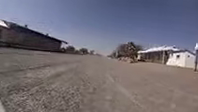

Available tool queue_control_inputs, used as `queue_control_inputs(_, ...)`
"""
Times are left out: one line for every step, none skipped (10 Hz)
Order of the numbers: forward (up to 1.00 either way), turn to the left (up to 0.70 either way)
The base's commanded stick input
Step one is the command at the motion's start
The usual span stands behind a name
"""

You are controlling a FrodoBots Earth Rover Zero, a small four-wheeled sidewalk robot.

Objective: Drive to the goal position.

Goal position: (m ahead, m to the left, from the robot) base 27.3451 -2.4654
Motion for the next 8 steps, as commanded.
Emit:
queue_control_inputs(0.70,0.00)
queue_control_inputs(0.70,0.00)
queue_control_inputs(0.70,0.00)
queue_control_inputs(0.70,0.00)
queue_control_inputs(0.70,0.00)
queue_control_inputs(0.70,0.00)
queue_control_inputs(0.70,0.00)
queue_control_inputs(0.70,0.00)
